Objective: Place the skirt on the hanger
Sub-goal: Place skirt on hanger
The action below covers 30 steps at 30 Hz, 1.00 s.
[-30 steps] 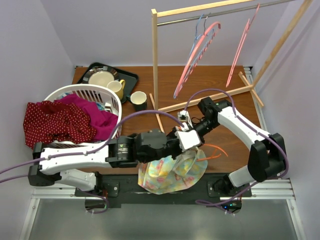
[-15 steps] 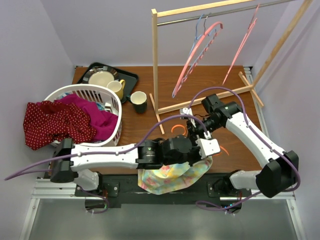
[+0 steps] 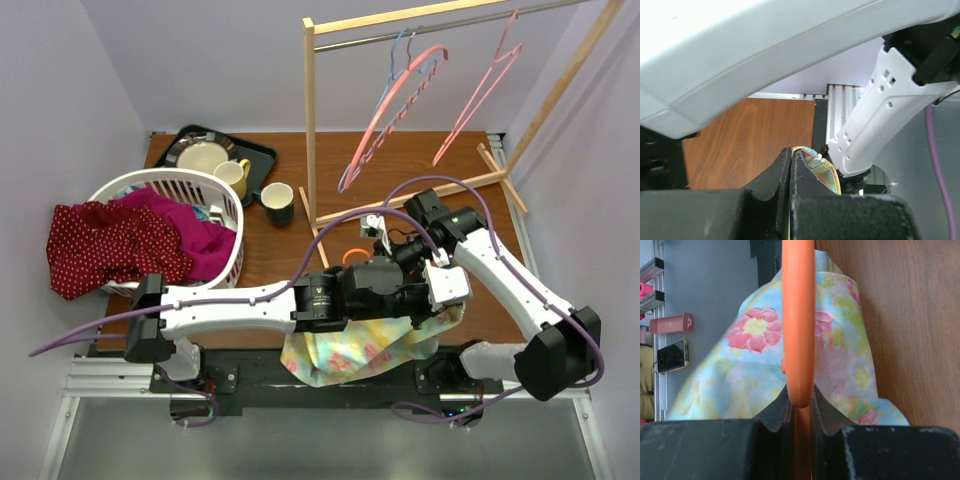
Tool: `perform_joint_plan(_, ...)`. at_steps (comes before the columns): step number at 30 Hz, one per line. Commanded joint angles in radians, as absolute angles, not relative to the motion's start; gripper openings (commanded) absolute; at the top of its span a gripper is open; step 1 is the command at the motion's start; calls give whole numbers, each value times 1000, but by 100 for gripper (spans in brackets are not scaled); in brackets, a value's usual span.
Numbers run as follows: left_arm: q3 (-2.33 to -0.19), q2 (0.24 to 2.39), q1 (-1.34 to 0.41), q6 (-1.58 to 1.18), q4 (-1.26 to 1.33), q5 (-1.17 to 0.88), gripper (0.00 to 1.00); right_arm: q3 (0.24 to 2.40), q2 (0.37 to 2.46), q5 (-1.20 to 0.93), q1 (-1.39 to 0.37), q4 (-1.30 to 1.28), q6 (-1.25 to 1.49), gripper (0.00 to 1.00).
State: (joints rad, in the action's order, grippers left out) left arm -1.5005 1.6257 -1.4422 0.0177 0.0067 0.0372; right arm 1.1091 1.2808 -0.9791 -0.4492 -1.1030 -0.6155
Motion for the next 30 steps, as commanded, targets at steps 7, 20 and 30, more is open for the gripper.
perform_joint_plan(7,-1493,1646,-1519,-74,29,-78,0,1206,1190,-885,-454,-1118,-565,0)
perform_joint_plan(20,-1377,1647,-1658,-179,29,-169,0,1221,1092,-784,-456,-1137,-552,0)
perform_joint_plan(30,-1500,1770,-1717,-158,58,-281,0,1201,1049,-730,-454,-1109,-506,0)
